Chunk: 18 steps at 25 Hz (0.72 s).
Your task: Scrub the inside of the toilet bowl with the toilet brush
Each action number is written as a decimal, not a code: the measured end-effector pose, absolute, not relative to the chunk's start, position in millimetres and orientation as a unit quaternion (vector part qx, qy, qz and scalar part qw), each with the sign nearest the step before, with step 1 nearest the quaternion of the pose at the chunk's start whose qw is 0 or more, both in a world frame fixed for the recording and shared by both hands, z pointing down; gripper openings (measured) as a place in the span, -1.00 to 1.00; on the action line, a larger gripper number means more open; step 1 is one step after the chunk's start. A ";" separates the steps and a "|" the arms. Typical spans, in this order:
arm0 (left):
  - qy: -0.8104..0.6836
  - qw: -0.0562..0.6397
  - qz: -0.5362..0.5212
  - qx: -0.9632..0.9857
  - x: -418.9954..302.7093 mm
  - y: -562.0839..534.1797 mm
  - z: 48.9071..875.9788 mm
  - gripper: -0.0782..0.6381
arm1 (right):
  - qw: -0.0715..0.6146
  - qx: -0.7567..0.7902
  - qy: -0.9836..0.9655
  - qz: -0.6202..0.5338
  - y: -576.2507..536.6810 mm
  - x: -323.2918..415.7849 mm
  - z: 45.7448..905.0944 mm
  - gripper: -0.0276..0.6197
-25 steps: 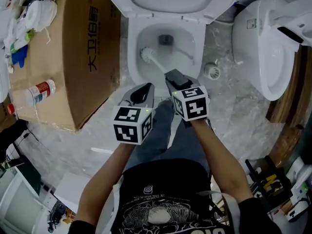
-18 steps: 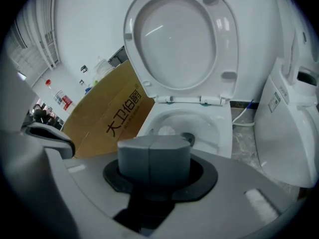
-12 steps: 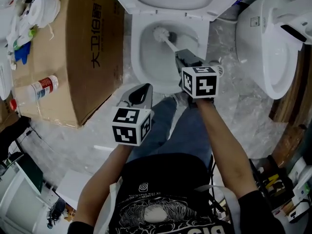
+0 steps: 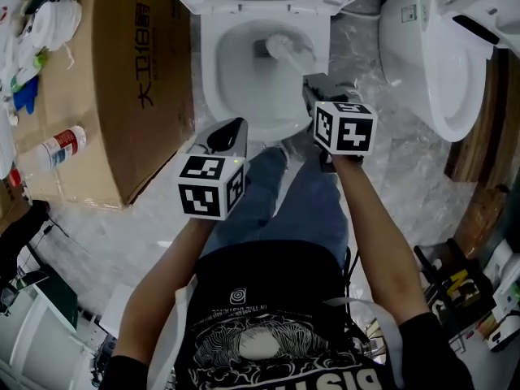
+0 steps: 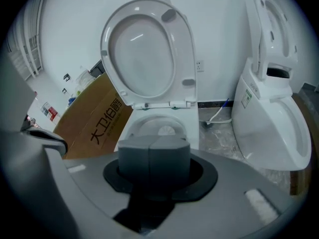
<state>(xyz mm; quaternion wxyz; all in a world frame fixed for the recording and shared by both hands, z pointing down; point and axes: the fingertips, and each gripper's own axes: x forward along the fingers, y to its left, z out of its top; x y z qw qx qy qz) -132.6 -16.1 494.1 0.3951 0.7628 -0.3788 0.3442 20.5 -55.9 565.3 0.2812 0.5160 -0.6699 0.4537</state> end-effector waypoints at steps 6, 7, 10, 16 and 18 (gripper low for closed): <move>-0.357 0.397 0.342 0.773 -110.7 -12.1 498.8 -0.80 | 0.289 0.519 -0.653 0.469 -13.8 37.4 562.7 -0.45; -0.356 0.398 0.343 0.773 -108.7 -10.9 499.8 -0.80 | 0.290 0.518 -0.651 0.472 -5.1 38.3 562.3 -0.45; -0.358 0.400 0.341 0.772 -104.3 -10.2 501.8 -0.80 | 0.304 0.507 -0.651 0.476 20.3 38.7 563.1 -0.45; -0.369 0.408 0.330 0.767 -106.4 -7.9 504.9 -0.80 | 0.335 0.465 -0.658 0.488 63.6 25.5 566.1 -0.45; -0.374 0.410 0.327 0.765 -108.8 -8.1 505.3 -0.80 | 0.342 0.450 -0.664 0.490 71.4 17.3 566.0 -0.45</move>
